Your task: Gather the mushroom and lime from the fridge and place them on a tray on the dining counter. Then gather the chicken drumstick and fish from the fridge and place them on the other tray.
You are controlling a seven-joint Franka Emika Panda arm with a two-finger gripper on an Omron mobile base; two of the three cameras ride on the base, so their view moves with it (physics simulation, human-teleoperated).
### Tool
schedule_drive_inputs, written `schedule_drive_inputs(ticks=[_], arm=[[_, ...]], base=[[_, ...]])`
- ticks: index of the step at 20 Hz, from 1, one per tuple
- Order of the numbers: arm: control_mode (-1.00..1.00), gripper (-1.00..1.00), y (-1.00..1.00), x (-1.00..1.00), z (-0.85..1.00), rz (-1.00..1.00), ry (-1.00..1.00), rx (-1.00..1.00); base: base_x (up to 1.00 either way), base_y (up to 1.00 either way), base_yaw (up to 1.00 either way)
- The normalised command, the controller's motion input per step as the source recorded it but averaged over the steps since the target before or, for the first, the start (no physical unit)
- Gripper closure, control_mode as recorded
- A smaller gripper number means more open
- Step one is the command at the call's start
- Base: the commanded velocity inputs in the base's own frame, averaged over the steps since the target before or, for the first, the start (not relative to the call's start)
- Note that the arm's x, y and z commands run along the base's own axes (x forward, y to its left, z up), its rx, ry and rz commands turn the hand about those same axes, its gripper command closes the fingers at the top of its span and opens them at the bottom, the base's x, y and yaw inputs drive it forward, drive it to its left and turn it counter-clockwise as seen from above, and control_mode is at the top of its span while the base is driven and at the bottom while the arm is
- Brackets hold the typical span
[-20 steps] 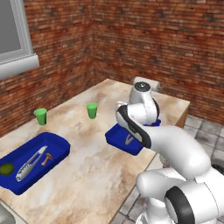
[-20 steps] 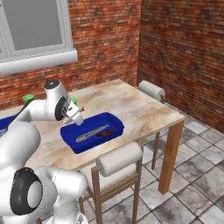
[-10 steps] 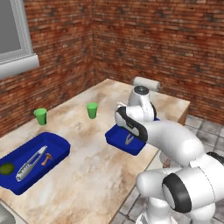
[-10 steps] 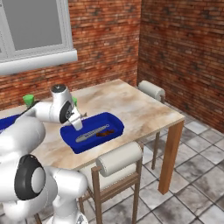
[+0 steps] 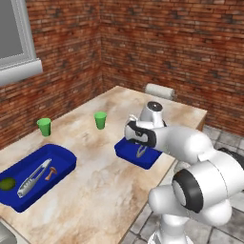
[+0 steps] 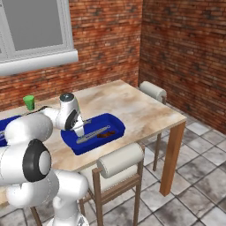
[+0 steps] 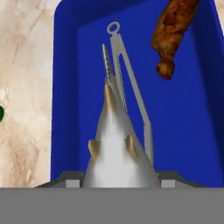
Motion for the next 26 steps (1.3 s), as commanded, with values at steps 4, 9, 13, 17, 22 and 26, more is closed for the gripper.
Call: schedule_drive_inputs(ticks=[4,9,13,17,22,26], arm=[[-1.0,1.0,0.0,0.39,-0.26,-0.08,0.0,0.06],[-1.0,1.0,0.0,0.18,-0.16,-0.05,0.02,0.03],[-1.0,1.0,0.0,0.03,-0.07,-0.02,0.06,0.0],[-1.0,1.0,0.0,0.05,-0.05,0.0,0.1,0.0],[-1.0,1.0,0.0,0.12,-0.02,0.0,0.11,0.0],[-1.0,1.0,0.0,0.06,-0.08,0.0,0.07,0.0]], base=[[0.0,0.0,0.0],[0.0,0.0,0.0],[0.0,0.0,0.0],[0.0,0.0,0.0],[0.0,0.0,0.0],[0.0,0.0,0.0]])
